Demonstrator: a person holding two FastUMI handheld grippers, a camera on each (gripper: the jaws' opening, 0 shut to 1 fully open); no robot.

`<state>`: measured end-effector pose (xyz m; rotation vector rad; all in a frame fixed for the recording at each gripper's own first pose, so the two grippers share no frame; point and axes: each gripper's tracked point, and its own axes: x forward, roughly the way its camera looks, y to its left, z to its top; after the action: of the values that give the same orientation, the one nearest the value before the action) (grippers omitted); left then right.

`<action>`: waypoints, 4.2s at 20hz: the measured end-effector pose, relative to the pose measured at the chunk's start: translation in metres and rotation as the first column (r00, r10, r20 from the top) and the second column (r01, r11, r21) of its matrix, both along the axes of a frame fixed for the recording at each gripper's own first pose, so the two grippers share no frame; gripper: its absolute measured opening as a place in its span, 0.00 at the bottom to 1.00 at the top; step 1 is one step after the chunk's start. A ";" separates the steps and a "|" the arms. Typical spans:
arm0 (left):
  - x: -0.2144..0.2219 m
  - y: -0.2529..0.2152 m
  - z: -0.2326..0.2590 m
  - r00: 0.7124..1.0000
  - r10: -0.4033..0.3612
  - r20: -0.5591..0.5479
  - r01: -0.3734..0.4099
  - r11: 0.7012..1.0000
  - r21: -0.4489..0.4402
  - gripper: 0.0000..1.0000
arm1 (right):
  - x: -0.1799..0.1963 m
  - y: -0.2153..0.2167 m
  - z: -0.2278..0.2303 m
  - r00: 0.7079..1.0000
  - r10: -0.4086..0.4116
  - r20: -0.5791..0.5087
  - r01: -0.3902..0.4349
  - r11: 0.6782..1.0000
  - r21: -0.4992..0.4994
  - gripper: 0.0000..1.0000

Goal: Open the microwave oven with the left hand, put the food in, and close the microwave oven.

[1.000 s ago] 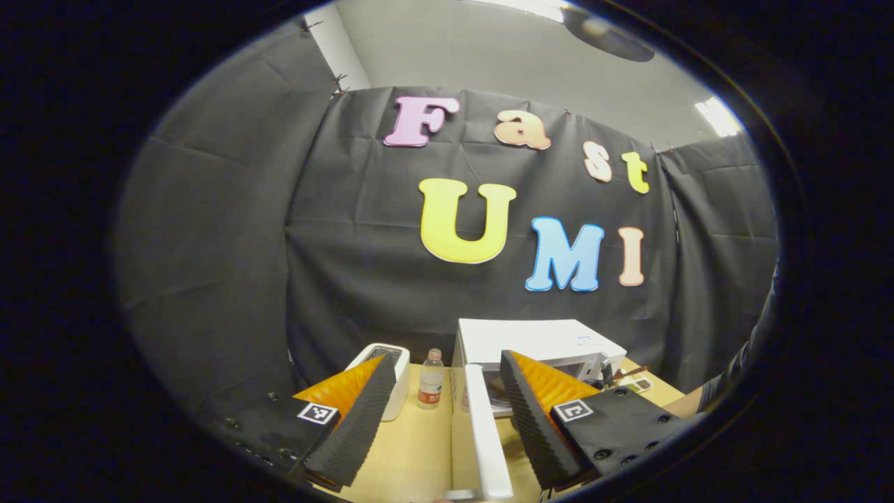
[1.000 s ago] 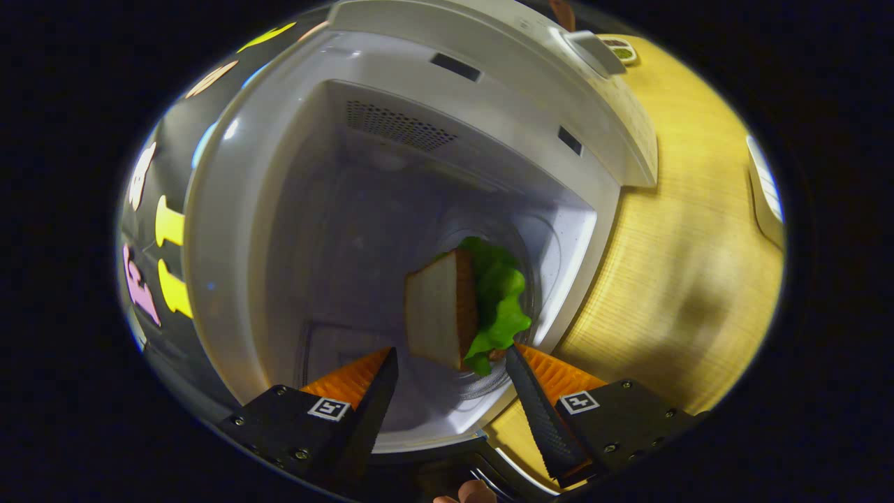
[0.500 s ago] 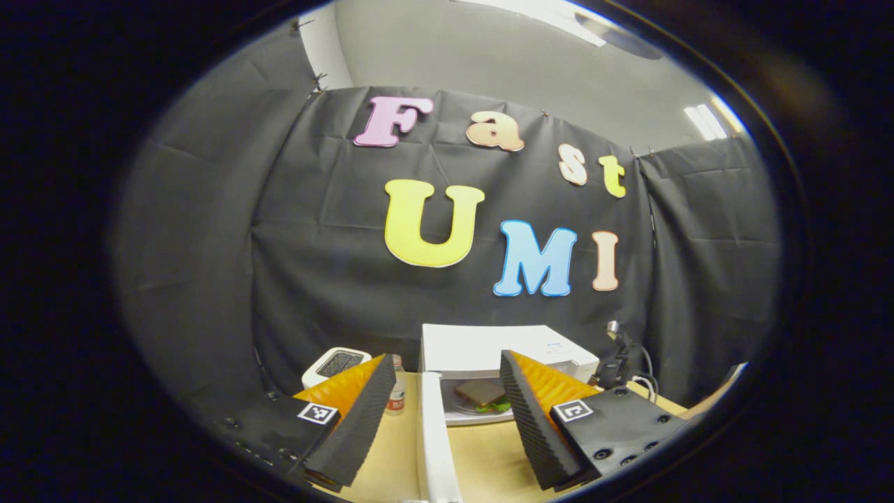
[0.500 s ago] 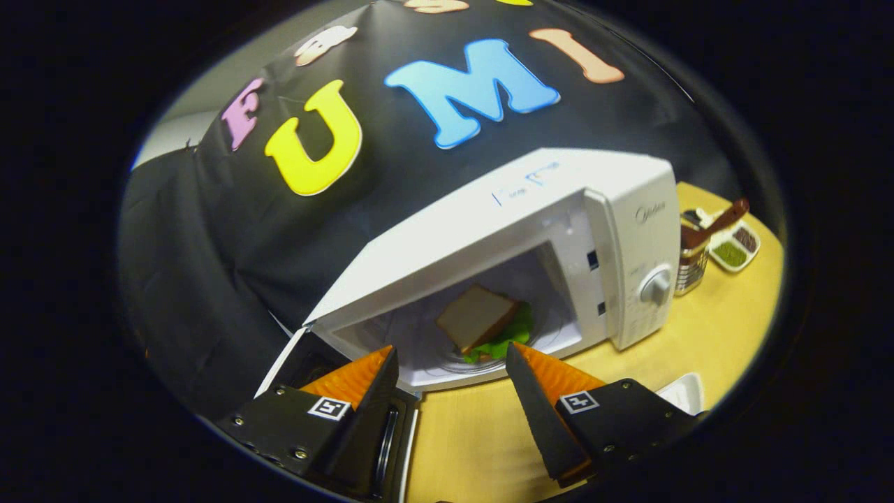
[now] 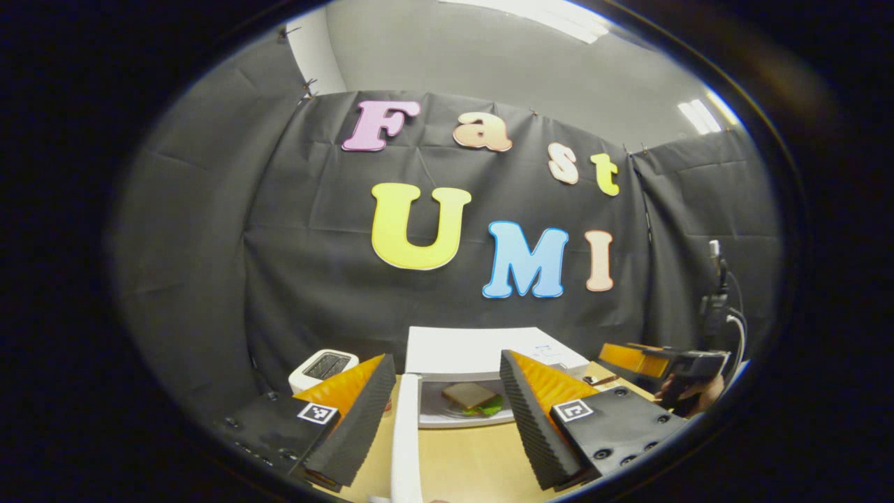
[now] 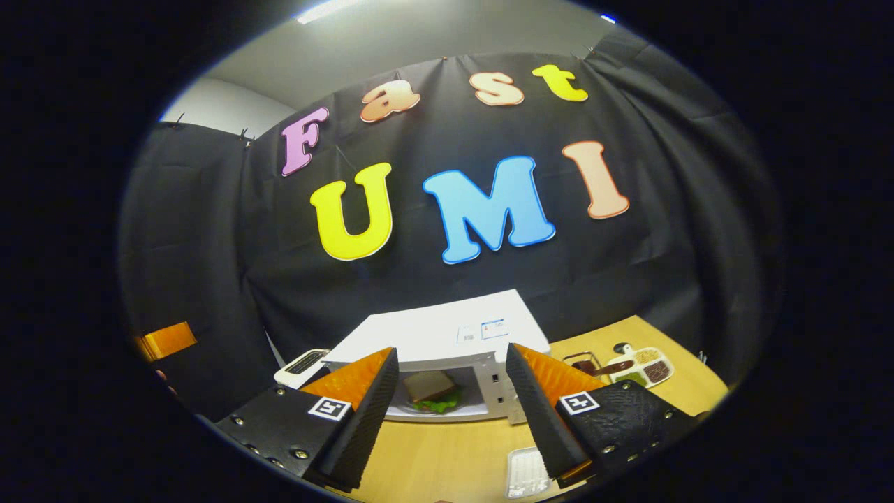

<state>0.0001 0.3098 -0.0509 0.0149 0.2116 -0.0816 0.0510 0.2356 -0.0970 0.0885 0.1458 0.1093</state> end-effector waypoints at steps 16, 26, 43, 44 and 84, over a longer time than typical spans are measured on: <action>-0.068 0.035 -0.024 0.993 0.076 -0.086 -0.068 0.993 0.092 0.25 | -0.031 -0.029 0.059 0.995 -0.040 0.093 0.044 0.998 -0.036 0.93; -0.136 0.101 -0.108 0.941 0.149 -0.305 -0.105 0.982 0.157 0.07 | -0.030 -0.037 0.062 0.993 -0.090 0.078 0.092 0.996 -0.012 0.93; -0.153 0.055 -0.167 0.902 0.077 -0.424 -0.042 0.995 0.092 0.07 | -0.027 -0.047 0.064 0.993 -0.081 0.083 0.082 0.997 -0.014 0.93; -0.153 0.044 -0.169 0.903 0.059 -0.426 -0.025 0.996 0.085 0.07 | -0.025 -0.048 0.064 0.994 -0.078 0.082 0.080 0.997 -0.015 0.93; 0.042 -0.218 -0.225 0.856 -0.312 -0.412 0.271 0.950 -0.154 0.07 | -0.020 -0.115 0.092 0.983 -0.068 0.173 0.093 0.985 -0.144 0.93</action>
<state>0.0426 0.0916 -0.2758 -0.0634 0.6528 -0.4020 0.0305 0.1209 -0.0048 -0.0668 -0.0180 0.0238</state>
